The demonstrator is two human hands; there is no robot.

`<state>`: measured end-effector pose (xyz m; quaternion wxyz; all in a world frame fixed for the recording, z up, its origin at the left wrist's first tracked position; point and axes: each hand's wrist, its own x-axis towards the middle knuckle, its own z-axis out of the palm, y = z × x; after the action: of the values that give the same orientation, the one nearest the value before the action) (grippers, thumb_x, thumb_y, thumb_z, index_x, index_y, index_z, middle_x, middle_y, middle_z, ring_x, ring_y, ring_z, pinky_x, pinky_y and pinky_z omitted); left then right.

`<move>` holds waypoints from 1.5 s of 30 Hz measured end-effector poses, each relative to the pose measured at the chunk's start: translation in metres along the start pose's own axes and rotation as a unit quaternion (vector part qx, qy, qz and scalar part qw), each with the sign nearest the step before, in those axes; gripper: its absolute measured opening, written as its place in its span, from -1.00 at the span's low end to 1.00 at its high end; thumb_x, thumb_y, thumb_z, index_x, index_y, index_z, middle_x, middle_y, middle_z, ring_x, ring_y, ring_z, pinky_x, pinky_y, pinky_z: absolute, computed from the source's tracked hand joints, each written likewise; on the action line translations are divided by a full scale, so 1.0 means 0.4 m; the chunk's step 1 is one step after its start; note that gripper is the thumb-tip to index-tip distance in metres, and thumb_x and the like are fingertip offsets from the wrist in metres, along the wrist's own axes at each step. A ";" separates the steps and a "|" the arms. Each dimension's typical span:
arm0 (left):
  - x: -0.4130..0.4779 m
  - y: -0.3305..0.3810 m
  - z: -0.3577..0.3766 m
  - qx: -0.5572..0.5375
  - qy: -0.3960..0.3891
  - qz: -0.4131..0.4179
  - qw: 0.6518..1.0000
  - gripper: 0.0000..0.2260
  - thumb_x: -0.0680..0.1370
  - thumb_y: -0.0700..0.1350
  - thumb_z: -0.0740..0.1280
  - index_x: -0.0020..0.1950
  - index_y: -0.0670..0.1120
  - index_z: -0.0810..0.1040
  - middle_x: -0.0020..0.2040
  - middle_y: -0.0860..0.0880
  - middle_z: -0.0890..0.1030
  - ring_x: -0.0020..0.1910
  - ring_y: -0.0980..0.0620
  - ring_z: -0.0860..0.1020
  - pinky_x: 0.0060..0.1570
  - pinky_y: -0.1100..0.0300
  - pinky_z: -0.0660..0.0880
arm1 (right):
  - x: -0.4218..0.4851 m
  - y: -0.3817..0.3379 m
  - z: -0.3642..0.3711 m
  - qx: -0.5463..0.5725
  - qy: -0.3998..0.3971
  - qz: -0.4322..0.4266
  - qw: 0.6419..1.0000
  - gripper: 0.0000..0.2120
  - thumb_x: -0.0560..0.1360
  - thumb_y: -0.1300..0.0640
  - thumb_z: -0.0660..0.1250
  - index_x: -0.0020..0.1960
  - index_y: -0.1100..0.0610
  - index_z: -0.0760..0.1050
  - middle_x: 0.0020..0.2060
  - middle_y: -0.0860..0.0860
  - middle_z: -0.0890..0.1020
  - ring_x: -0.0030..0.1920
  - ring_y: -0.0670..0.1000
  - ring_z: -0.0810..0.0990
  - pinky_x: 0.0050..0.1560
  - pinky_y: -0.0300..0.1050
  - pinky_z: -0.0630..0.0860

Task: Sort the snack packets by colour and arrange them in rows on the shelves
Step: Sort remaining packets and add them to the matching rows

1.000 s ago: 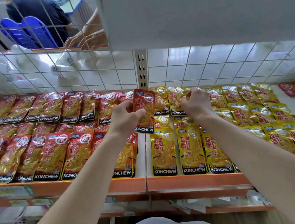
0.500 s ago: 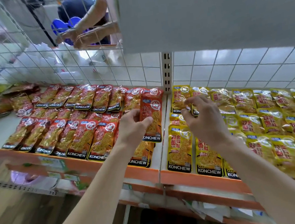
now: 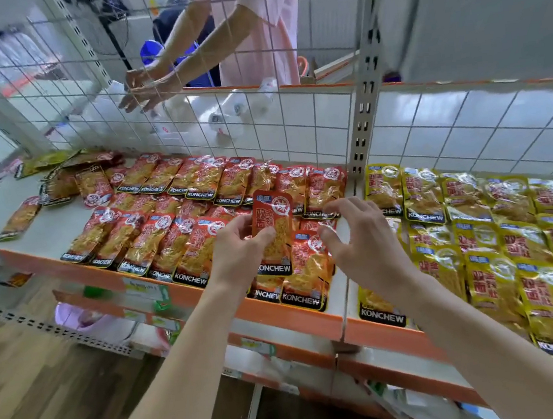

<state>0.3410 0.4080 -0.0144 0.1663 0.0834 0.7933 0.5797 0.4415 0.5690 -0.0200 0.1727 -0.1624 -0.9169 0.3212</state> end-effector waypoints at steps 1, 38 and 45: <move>0.009 -0.005 -0.016 0.000 -0.004 0.002 1.000 -0.94 0.55 -0.13 0.42 0.00 0.01 0.62 -0.09 -0.01 0.68 0.00 -0.08 0.64 0.04 0.09 0.59 | 0.003 -0.016 0.011 0.000 -0.001 0.002 1.000 -0.67 0.58 0.04 0.32 0.31 0.12 0.48 0.25 0.00 0.53 0.31 0.00 0.38 0.23 -0.18 0.27; 0.091 -0.142 -0.487 -0.044 0.034 -0.010 0.998 -0.86 0.54 -0.14 0.44 -0.02 0.09 0.55 -0.08 0.02 0.71 -0.03 -0.03 0.67 0.06 0.02 0.62 | 0.037 -0.396 0.338 0.018 -0.011 0.014 1.000 -0.70 0.57 0.06 0.36 0.28 0.07 0.49 0.23 -0.06 0.53 0.23 -0.15 0.33 0.32 -0.15 0.23; 0.237 -0.124 -0.564 -0.031 0.004 0.013 0.999 -0.89 0.56 -0.13 0.42 0.02 0.06 0.55 -0.08 -0.01 0.70 -0.05 -0.04 0.67 -0.01 0.05 0.62 | 0.163 -0.452 0.404 -0.008 0.008 0.026 1.000 -0.67 0.55 0.06 0.38 0.29 0.11 0.51 0.24 0.00 0.56 0.29 0.01 0.44 0.36 0.02 0.36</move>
<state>0.1745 0.2219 -0.0157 0.1585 0.0860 0.7745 0.6063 0.2819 0.3754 -0.0080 0.1707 -0.1899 -0.9135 0.3167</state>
